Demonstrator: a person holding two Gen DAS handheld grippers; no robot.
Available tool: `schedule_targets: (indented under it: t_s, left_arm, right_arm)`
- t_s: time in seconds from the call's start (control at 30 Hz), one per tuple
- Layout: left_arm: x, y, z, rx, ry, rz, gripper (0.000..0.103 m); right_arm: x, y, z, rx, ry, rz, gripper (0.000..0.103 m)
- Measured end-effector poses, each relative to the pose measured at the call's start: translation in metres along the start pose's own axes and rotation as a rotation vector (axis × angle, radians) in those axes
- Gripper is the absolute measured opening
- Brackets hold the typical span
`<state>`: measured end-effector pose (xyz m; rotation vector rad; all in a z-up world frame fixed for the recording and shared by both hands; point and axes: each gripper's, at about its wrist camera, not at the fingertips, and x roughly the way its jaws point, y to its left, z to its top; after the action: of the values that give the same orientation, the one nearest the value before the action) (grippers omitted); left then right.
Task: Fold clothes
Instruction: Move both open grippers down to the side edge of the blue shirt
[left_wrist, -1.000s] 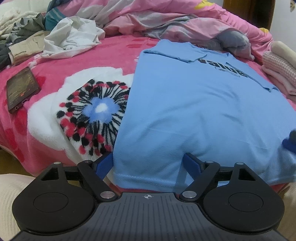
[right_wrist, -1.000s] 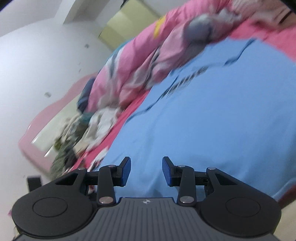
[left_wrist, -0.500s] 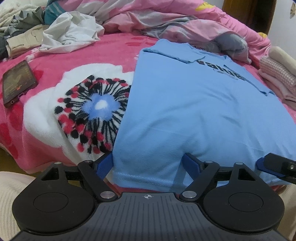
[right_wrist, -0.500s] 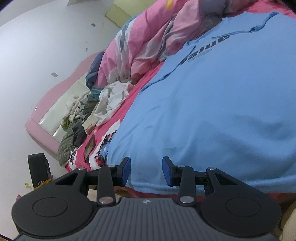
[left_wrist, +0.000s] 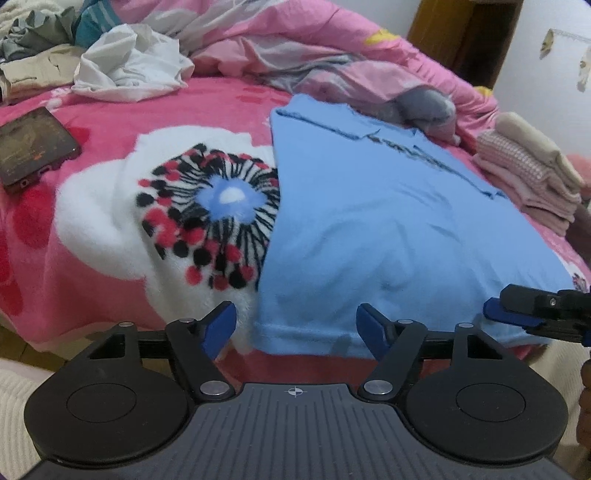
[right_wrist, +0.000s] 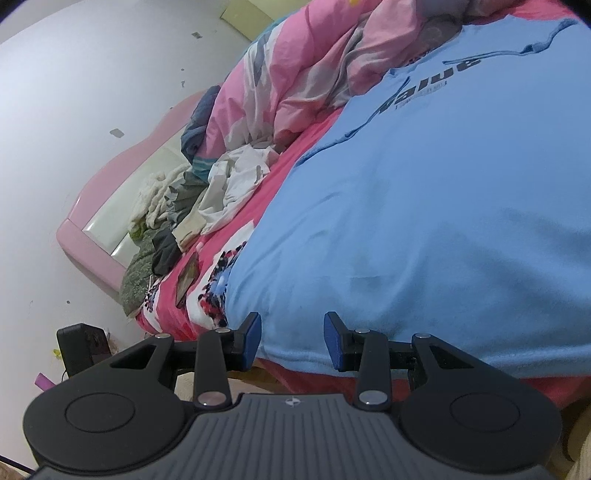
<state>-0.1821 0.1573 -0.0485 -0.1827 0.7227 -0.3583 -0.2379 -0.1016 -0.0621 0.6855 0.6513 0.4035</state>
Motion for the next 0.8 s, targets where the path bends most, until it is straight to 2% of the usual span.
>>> schedule_targets:
  t_s: [0.33,0.5,0.63,0.8]
  left_arm:
    - [0.009,0.020,-0.004,-0.068,0.003,-0.033,0.056]
    - [0.007,0.025,-0.004,-0.099,0.006,-0.048,0.037]
    - [0.000,0.023,-0.003,-0.089,0.017,-0.035,0.035]
    - [-0.014,0.010,0.000,-0.007,-0.034,0.001,0.038]
  right_arm:
    - [0.002,0.003,-0.001,-0.002,0.007,0.020,0.040]
    - [0.002,0.004,-0.002,-0.003,0.014,0.022,0.040]
    - [0.002,0.005,-0.003,-0.005,0.018,0.028,0.040]
    - [0.001,0.006,-0.004,-0.006,0.017,0.035,0.040]
